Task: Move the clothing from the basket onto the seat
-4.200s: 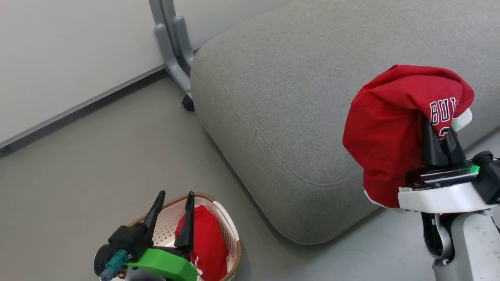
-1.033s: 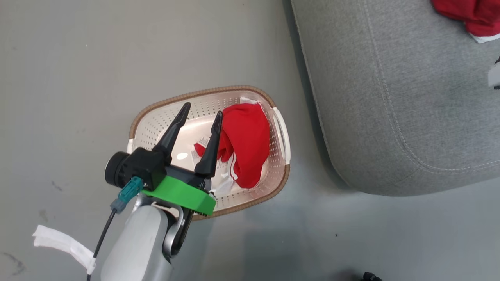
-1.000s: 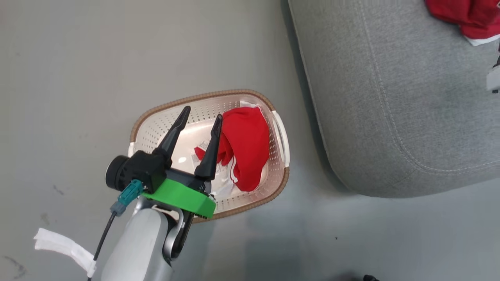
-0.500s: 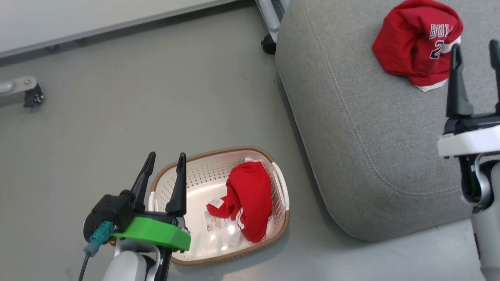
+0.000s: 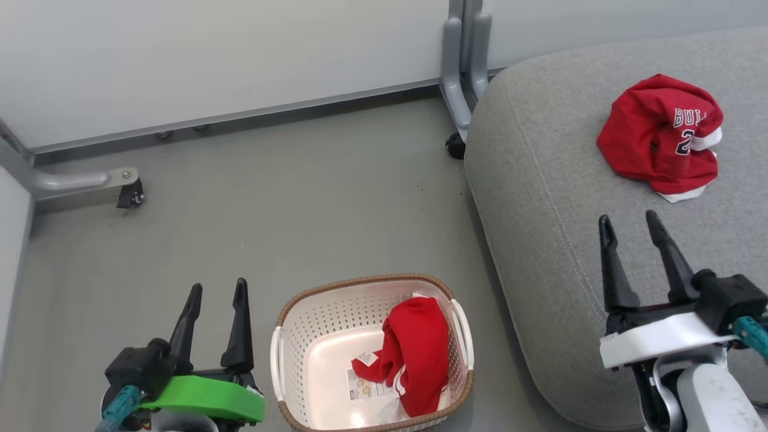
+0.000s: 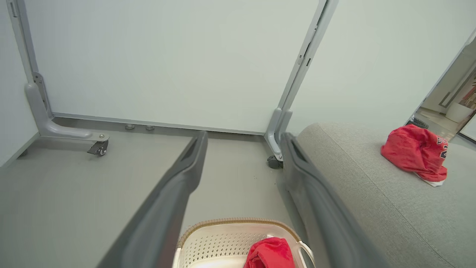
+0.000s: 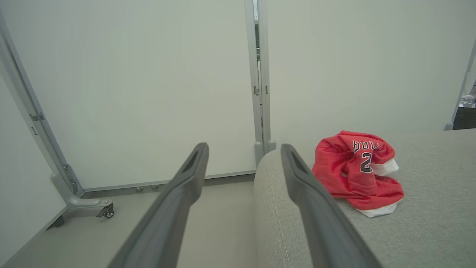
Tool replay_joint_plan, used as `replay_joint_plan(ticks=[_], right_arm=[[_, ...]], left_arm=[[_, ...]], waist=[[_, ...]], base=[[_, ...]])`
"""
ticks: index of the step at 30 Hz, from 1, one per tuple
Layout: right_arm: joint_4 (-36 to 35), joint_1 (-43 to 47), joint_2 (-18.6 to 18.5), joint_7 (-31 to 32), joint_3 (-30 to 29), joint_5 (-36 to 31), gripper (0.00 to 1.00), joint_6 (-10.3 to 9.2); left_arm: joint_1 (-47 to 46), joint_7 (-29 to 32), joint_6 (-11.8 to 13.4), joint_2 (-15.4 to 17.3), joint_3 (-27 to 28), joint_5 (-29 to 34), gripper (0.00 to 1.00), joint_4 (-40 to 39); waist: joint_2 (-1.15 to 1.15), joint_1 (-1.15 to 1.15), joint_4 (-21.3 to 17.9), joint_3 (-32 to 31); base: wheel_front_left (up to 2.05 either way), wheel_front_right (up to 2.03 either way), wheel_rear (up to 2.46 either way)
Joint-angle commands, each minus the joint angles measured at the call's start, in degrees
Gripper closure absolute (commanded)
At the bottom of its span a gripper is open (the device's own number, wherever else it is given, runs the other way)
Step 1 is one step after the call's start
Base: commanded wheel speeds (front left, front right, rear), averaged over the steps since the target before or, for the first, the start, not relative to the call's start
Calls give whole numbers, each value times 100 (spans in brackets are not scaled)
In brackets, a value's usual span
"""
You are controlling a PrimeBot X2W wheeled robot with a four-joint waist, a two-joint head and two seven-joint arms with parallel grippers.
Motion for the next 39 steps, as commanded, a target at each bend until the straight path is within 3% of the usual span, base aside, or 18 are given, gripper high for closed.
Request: replay_joint_plan(ticks=[1,10,39], right_arm=[[28,109,21,-17,47,-58,0,-8],[130,299,229,-17,27,-119,0,-8],[171,300,273,-17,9,-120,0,-8]], left_arm=[[123,-2,-13,16,81,-15,0,9],[318,-2,76,16,254,-133,0,-13],[355,-2,70,16,198,-45,0,-25]], waist=[[0,1,252,-217],[0,1,440,-305],[0,1,485,-340]], base=[[0,0,0],[0,0,0],[0,0,0]])
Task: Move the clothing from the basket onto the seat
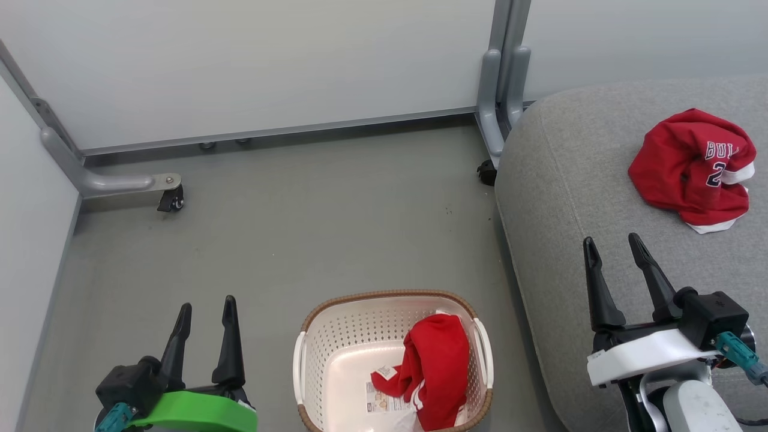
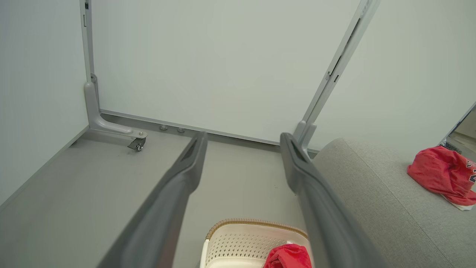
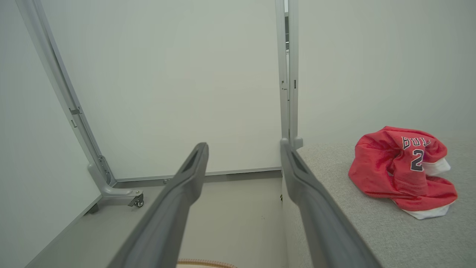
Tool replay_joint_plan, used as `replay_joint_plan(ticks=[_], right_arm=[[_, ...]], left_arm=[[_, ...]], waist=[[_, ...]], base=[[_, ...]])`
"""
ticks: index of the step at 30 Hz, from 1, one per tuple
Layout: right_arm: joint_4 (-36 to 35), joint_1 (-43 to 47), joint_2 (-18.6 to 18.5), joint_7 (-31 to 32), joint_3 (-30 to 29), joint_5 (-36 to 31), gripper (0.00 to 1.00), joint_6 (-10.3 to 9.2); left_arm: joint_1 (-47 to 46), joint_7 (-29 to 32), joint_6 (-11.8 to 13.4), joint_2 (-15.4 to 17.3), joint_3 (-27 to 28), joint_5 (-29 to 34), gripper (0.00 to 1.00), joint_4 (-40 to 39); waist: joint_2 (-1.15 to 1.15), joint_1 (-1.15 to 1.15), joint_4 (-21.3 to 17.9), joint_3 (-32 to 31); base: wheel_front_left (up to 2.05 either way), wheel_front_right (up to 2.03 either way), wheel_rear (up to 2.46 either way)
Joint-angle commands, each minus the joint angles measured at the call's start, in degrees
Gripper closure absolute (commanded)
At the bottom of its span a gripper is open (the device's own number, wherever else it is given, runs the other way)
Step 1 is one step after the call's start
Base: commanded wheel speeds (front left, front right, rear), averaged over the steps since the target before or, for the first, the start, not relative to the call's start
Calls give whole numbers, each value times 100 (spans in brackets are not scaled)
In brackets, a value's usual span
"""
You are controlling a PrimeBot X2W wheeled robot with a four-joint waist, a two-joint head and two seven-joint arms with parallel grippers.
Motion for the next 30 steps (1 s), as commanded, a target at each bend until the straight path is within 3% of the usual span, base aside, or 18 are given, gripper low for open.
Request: replay_joint_plan(ticks=[1,19,30], right_arm=[[13,58,-9,-17,-17,12,0,-8],[-55,-101,-90,-17,32,-132,0,-8],[-704,-736,-137,-16,-470,-388,0,-9]], left_arm=[[73,-2,8,15,6,66,0,-11],[-116,-2,-26,14,-140,76,0,85],[-984,-2,-58,15,-719,288,0,388]], waist=[[0,0,1,5],[0,0,-140,274],[0,0,-400,1717]], base=[[0,0,0],[0,0,0],[0,0,0]])
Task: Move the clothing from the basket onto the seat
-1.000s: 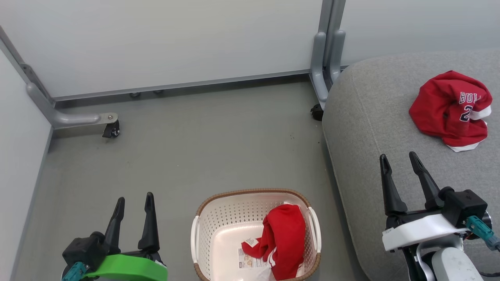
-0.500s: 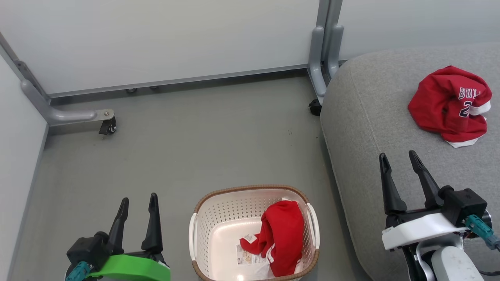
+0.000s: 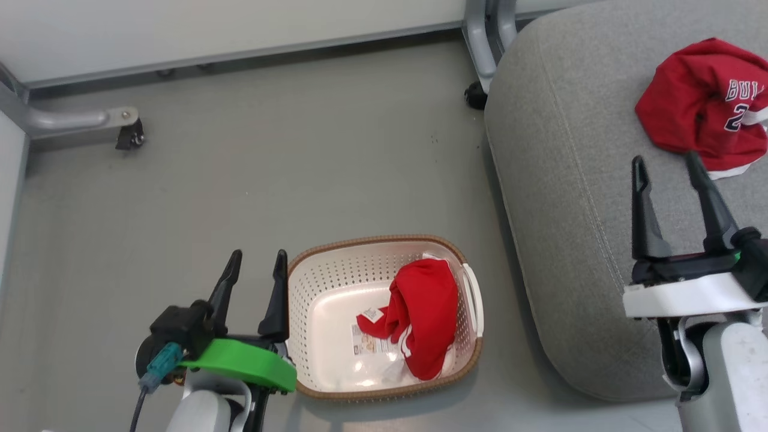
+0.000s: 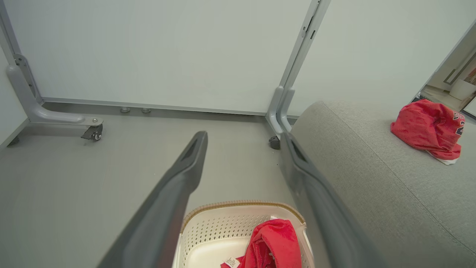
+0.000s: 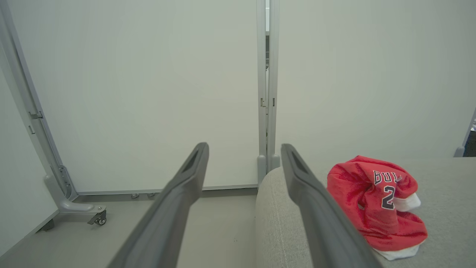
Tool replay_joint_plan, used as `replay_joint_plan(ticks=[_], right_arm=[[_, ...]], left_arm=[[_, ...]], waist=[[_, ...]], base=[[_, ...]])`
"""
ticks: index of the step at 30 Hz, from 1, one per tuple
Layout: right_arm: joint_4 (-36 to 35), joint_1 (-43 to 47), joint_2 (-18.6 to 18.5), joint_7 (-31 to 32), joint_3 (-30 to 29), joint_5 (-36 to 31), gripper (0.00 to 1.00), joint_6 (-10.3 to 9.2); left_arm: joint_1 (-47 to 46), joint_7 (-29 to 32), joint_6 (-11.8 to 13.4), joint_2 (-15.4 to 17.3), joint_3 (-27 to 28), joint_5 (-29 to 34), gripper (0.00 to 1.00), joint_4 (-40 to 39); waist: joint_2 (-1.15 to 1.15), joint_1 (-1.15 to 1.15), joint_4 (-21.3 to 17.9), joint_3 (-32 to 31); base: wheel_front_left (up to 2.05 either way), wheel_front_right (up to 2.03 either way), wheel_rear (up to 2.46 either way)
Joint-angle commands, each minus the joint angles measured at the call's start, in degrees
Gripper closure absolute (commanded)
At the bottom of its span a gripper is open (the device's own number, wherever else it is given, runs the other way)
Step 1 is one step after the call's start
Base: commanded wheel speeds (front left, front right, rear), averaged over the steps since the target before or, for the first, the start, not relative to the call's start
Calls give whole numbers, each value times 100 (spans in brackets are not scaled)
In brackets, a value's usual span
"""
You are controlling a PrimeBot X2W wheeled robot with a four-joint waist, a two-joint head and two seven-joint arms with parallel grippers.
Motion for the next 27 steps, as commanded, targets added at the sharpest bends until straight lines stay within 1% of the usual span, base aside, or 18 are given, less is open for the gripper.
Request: replay_joint_plan(ticks=[1,2,5,6,9,14,20,21,22,24,27], right_arm=[[-128,-178,0,-16,-89,-94,0,-9],[-293,-359,-6,-16,-159,-151,0,-9],[-581,-615,-36,-16,-218,-218,0,-9],[-675,-699,-37,-16,-241,-228,0,-9],[-934,-930,-76,-16,-286,-270,0,-9],[-1296,-1185,-99,-16,-288,-317,0,-9],[-1545,-1388,-33,-16,-108,-396,0,-9],[-1561,-1417,-15,-16,-85,-399,0,-9],[-1560,-1442,62,-16,-79,-285,0,-9],[-1564,-1491,103,-16,-132,-175,0,-10],[-1583,-1579,140,-16,-133,-140,0,-9]], left_arm=[[-295,-3,-29,17,-116,78,0,78],[-568,-3,-37,18,-304,139,0,280],[-1056,-2,-35,19,-626,166,0,621],[-1231,-3,-39,19,-819,150,0,762],[-1712,-3,-40,22,-1374,9,0,1238],[-2624,-2,-38,29,-2368,-412,0,2332],[-3632,51,-39,30,-3316,-1202,0,3689],[-3714,96,-39,28,-3396,-1419,0,3767],[-3783,180,-39,25,-3446,-1824,0,3776],[-3940,384,-40,30,-3484,-2530,0,3733],[-4214,599,-40,29,-3627,-3142,0,3844]], waist=[[0,0,-196,882],[0,0,-259,1235],[0,0,-350,1776],[0,0,-381,1966],[0,0,-454,2472],[0,0,-580,3237],[0,0,-730,3932],[0,0,-749,4006],[0,0,-780,4108],[0,0,-811,4259],[0,0,-847,4436]], base=[[0,0,0],[0,0,0],[0,0,0],[0,0,0],[0,0,0],[0,0,0],[0,0,0],[0,0,0],[0,0,0],[0,0,0],[0,0,0]])
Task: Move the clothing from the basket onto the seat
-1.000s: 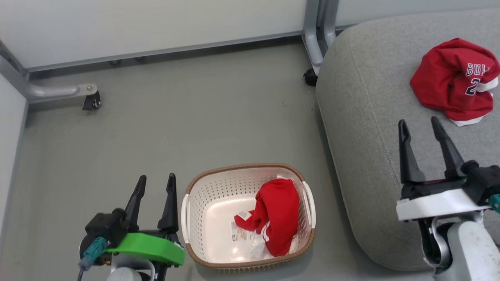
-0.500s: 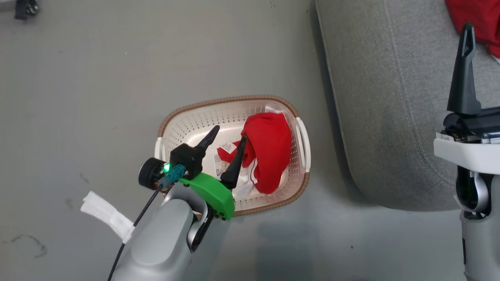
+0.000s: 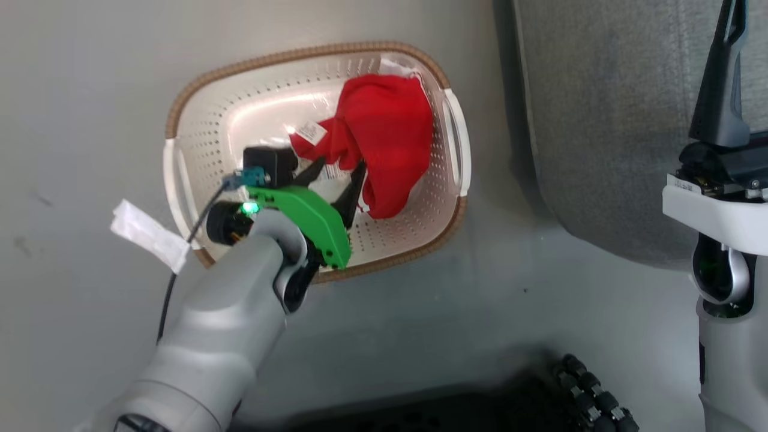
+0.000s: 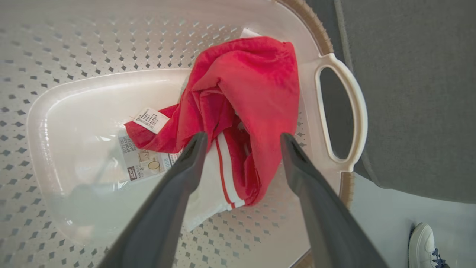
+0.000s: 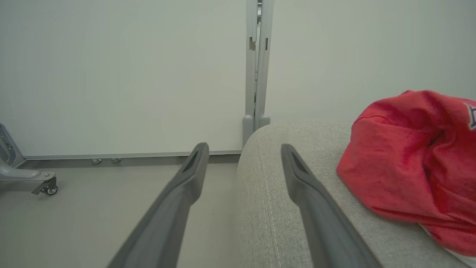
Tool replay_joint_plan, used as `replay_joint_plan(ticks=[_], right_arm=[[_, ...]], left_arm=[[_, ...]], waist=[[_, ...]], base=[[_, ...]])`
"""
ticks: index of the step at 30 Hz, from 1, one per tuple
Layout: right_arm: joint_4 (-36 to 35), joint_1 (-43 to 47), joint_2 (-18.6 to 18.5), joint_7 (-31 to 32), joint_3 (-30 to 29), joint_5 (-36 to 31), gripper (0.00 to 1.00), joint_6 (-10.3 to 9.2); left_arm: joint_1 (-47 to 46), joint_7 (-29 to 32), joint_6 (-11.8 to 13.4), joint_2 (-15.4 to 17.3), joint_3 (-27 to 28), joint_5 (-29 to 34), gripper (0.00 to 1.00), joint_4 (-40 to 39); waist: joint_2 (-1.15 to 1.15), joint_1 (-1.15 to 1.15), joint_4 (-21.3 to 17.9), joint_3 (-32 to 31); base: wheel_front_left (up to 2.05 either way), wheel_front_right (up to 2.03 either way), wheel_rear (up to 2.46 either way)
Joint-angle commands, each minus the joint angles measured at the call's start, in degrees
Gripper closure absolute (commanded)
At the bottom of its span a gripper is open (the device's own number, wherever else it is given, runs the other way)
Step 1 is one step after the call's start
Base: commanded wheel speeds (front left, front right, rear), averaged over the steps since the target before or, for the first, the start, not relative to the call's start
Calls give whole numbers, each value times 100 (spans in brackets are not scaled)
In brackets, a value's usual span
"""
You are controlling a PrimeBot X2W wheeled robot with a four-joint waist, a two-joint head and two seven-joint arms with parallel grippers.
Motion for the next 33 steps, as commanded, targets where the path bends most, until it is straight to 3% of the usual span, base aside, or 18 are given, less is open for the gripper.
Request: replay_joint_plan(ticks=[1,18,33], right_arm=[[-41,-126,27,-16,22,28,0,-8],[-159,-406,201,-16,392,1,0,-8],[-288,-230,307,-16,745,-35,0,-8]], left_arm=[[-232,36,-12,42,-80,-150,0,31],[-1183,-13,-13,384,-1478,-989,0,266],[-1881,88,-12,262,-2213,-1376,0,813]], waist=[[0,-1,-298,696],[0,-1,-639,1360],[0,-1,-854,1487]], base=[[0,0,0],[0,0,0],[0,0,0]])
